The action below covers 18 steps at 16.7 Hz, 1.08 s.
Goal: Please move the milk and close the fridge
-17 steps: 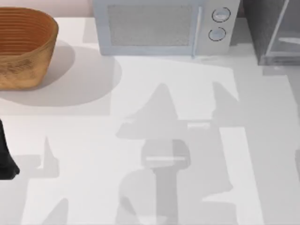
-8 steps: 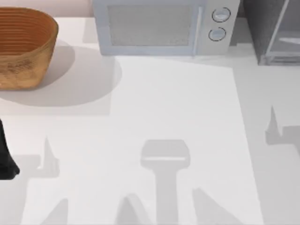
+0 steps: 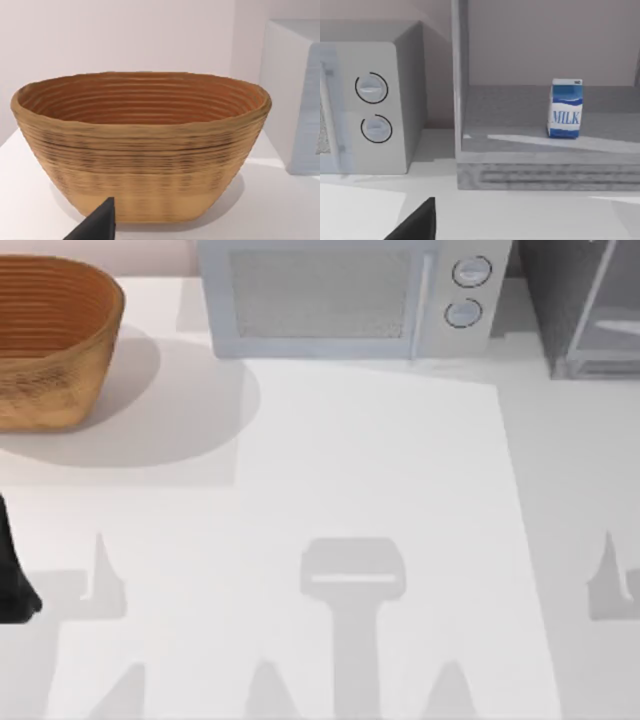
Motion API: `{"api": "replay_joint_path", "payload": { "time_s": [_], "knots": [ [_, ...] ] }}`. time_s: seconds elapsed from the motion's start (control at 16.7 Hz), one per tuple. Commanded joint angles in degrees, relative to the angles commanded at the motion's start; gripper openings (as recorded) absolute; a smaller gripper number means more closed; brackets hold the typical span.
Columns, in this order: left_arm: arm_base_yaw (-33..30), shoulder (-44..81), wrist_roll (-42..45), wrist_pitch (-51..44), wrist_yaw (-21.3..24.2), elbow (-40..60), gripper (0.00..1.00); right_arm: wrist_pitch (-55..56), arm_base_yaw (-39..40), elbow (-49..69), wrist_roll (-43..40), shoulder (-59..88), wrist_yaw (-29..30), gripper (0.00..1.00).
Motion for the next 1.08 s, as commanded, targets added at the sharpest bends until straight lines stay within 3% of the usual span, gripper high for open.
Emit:
{"api": "replay_joint_path", "payload": {
  "time_s": [0.6, 0.84, 1.08],
  "knots": [
    [0.00, 0.00, 0.00, 0.00, 0.00, 0.00, 1.00, -3.98, 0.05, 2.91, -0.06, -3.71, -0.03, 1.00],
    [0.00, 0.00, 0.00, 0.00, 0.00, 0.00, 1.00, -17.32, 0.09, 11.48, -0.45, -13.90, -0.01, 1.00],
    [0.00, 0.00, 0.00, 0.00, 0.00, 0.00, 1.00, -39.76, 0.02, 21.71, -0.78, -26.41, 0.16, 1.00]
  ]
}}
